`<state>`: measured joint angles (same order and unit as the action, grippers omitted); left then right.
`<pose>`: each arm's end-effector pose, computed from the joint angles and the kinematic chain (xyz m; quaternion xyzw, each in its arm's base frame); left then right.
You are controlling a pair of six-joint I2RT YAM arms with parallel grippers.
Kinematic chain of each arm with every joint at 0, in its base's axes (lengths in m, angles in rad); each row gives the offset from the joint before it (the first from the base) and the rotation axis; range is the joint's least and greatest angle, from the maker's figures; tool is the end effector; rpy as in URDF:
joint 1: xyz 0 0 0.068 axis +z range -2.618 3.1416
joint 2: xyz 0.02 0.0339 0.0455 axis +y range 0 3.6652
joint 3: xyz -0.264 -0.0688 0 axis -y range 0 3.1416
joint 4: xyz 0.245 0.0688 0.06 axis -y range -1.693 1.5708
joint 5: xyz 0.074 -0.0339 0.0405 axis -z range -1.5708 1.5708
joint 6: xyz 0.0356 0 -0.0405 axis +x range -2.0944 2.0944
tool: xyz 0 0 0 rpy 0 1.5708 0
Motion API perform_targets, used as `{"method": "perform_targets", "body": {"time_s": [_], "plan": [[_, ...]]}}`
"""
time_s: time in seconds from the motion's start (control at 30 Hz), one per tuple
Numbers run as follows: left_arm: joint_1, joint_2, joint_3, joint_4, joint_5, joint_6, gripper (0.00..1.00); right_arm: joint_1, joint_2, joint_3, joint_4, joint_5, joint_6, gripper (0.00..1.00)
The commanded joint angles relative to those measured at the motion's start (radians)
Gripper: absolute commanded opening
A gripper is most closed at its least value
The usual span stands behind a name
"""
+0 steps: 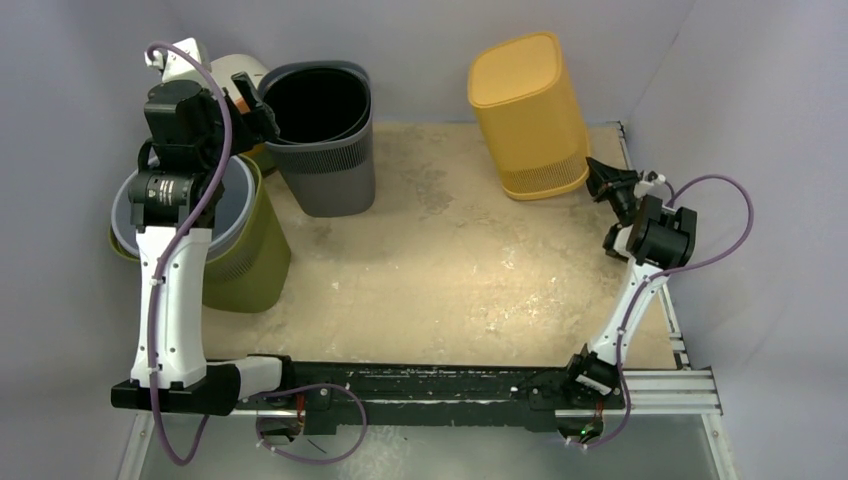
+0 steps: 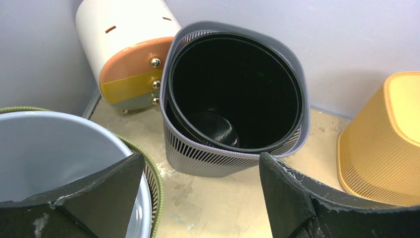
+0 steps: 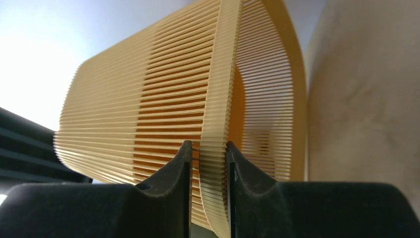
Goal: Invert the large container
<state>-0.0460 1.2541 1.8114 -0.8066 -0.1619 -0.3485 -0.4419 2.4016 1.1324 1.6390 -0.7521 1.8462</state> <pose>0.2198 -0.0044 0.5179 -0.1676 0.7705 -0.0573 0.6123 0.4066 -0.1654 0.1115 0.3530 0.4934 0.6541 0.4518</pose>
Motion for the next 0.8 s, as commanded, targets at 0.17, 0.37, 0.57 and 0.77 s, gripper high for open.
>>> {"method": "perform_targets", "body": {"time_s": [0.17, 0.37, 0.57, 0.77], "plan": [[0.006, -0.022, -0.058, 0.09, 0.022, -0.012, 0.83, -0.045, 0.083, -0.004, 0.402, -0.158, -0.102, 0.38], [0.006, -0.024, -0.095, 0.11, 0.028, -0.013, 0.83, -0.057, 0.107, 0.0, 0.374, -0.172, -0.12, 0.52], [0.006, -0.032, -0.134, 0.123, 0.024, -0.001, 0.83, -0.067, 0.047, -0.033, 0.135, -0.187, -0.3, 0.55], [0.005, -0.032, -0.166, 0.143, 0.031, 0.002, 0.83, -0.067, -0.023, -0.067, -0.065, -0.164, -0.451, 0.55]]}}
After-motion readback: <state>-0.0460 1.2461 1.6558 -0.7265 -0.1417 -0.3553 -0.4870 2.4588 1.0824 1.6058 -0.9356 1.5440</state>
